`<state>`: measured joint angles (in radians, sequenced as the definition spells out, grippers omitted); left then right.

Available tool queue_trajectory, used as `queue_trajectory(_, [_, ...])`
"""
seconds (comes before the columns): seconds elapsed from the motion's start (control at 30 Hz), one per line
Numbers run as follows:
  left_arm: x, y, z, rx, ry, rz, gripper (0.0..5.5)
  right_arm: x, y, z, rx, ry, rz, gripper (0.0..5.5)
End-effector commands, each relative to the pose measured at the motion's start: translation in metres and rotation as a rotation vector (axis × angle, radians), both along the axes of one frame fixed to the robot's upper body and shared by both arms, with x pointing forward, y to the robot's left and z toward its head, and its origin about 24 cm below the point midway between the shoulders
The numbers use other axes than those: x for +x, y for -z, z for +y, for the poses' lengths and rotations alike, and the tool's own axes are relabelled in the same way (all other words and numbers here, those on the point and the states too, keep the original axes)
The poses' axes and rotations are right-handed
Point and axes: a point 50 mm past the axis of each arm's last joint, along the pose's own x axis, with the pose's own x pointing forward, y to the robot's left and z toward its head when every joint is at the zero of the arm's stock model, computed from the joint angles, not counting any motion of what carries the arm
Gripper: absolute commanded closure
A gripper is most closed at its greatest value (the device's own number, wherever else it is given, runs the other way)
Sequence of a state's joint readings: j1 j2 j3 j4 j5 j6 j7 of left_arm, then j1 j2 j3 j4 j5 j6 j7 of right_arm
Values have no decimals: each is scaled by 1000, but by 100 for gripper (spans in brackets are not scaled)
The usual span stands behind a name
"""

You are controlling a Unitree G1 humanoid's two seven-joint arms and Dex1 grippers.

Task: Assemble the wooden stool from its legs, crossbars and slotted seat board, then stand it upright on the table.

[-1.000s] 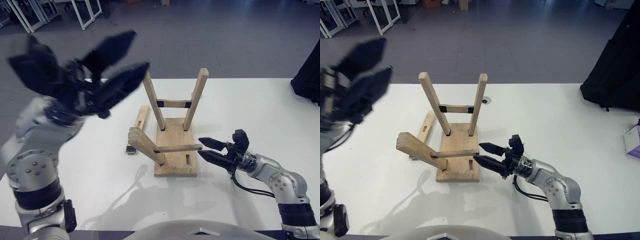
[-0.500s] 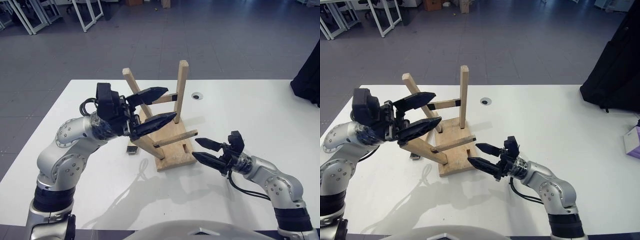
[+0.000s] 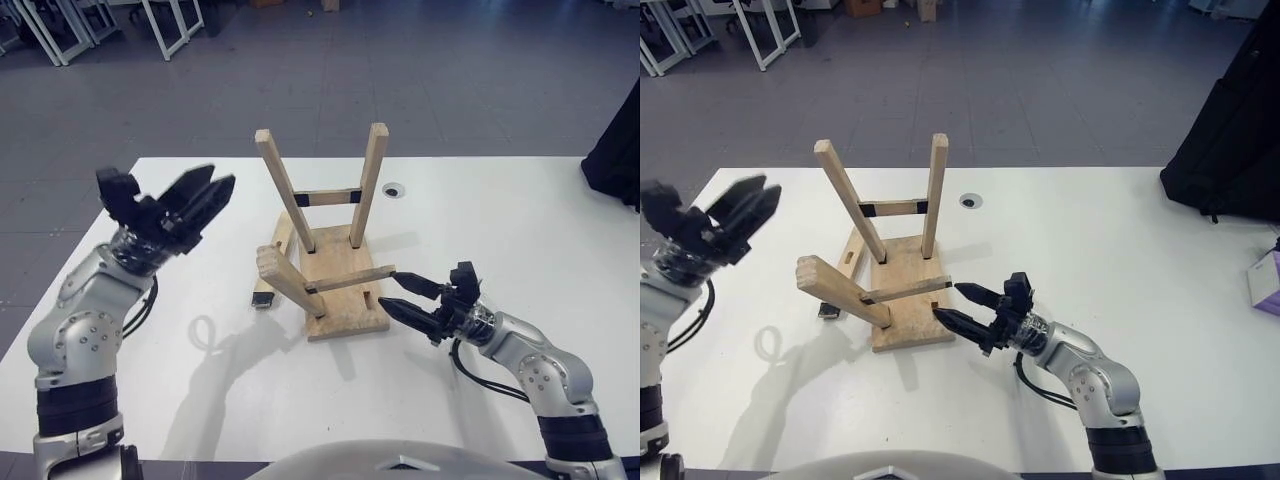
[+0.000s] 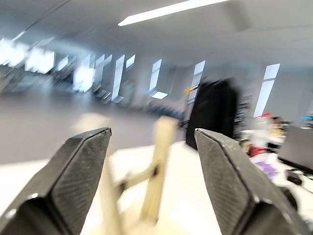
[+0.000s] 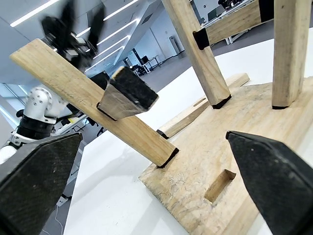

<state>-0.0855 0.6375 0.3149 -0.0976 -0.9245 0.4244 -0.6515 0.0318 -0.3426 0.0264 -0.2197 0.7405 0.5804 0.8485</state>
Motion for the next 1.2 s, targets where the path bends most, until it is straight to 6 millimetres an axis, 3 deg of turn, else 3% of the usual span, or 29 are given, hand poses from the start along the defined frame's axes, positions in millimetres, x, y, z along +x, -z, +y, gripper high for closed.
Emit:
queue_trajectory(0.03, [7, 65, -5, 34, -179, 318, 234, 9, 17, 1, -121, 133, 4, 0])
queue_trajectory(0.17, [15, 83, -40, 207, -173, 441, 234, 0, 29, 4, -147, 131, 84, 0])
queue_trajectory(0.23, [18, 91, -50, 375, -183, 501, 234, 3, 29, 4, -172, 154, 67, 0])
queue_trajectory(0.37, [29, 97, -63, 468, -169, 555, 234, 2, 35, 11, -189, 147, 97, 0])
queue_trajectory(0.63, [25, 123, -55, 645, -301, 656, 234, -6, 41, 27, -228, 104, 89, 0])
queue_trajectory(0.7, [27, 120, -53, 615, -323, 630, 234, -4, 39, 24, -227, 117, 84, 0])
queue_trajectory(0.97, [23, 128, -49, 497, -334, 657, 337, 3, 40, 20, -274, 145, 33, 0])
queue_trajectory(1.2, [19, 132, -35, 486, -391, 656, 344, 3, 42, 20, -261, 161, 41, 0])
